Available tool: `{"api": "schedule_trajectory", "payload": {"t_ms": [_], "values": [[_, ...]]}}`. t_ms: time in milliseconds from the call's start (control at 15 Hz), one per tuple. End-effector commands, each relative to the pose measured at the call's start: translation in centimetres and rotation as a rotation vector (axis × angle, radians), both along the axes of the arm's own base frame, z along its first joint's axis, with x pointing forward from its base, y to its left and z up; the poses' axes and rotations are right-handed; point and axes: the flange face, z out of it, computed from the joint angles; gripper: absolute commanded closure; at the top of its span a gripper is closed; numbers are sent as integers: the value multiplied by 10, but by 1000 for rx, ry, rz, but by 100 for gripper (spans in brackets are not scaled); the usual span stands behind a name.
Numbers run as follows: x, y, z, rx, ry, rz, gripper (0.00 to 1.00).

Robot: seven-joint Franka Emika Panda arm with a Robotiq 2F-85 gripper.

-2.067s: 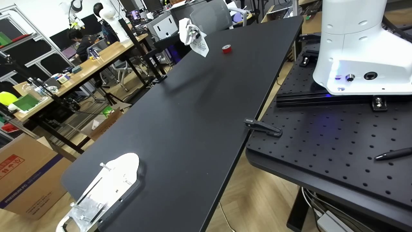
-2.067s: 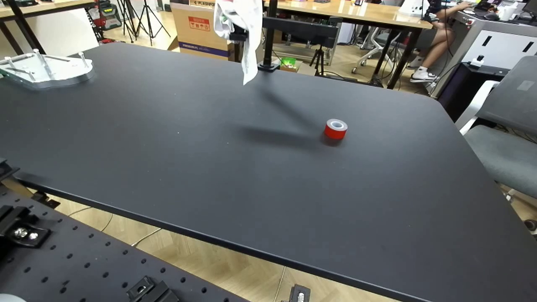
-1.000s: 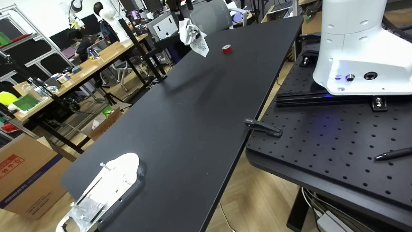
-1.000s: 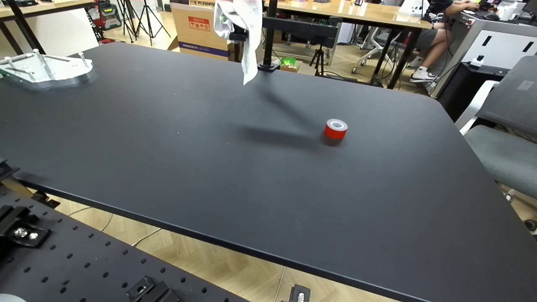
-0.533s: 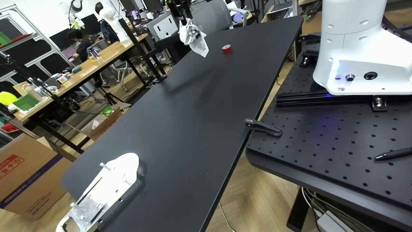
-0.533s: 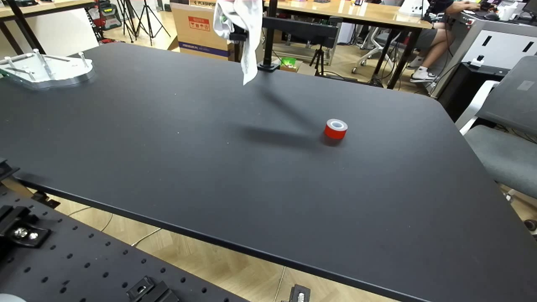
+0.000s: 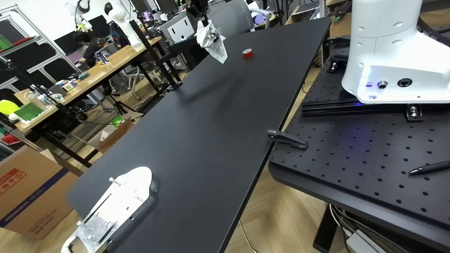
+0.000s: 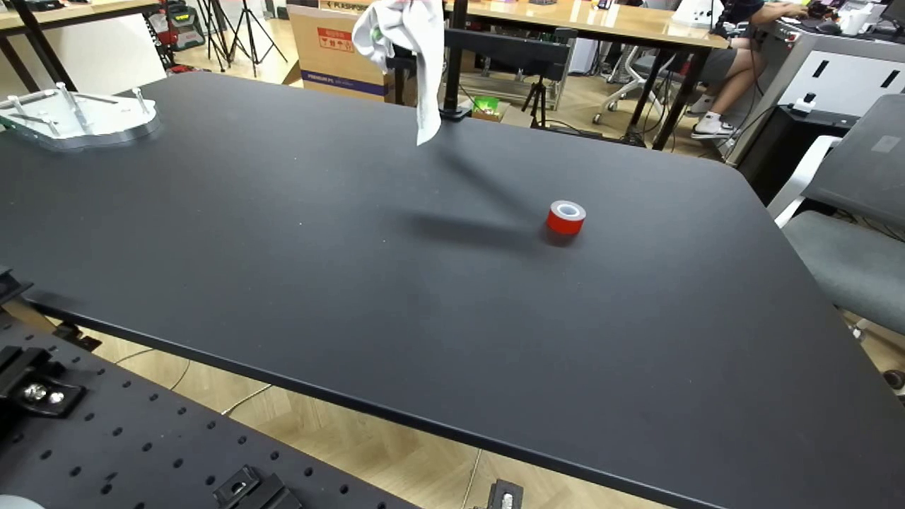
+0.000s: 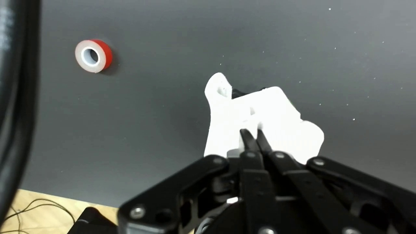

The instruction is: Pick up the white cloth and put it on the table

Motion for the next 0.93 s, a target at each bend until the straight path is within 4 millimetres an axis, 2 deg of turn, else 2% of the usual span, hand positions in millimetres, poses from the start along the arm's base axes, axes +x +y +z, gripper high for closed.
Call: {"api": "schedule_trajectory", "payload": {"t_ms": [0, 267, 600, 867], "values": [[-13, 12, 7, 10, 62, -12, 99], [-34, 33, 11, 10, 134, 5, 99], [-61, 65, 6, -40, 198, 121, 99], [-68, 86, -3, -52, 250, 169, 99]]}}
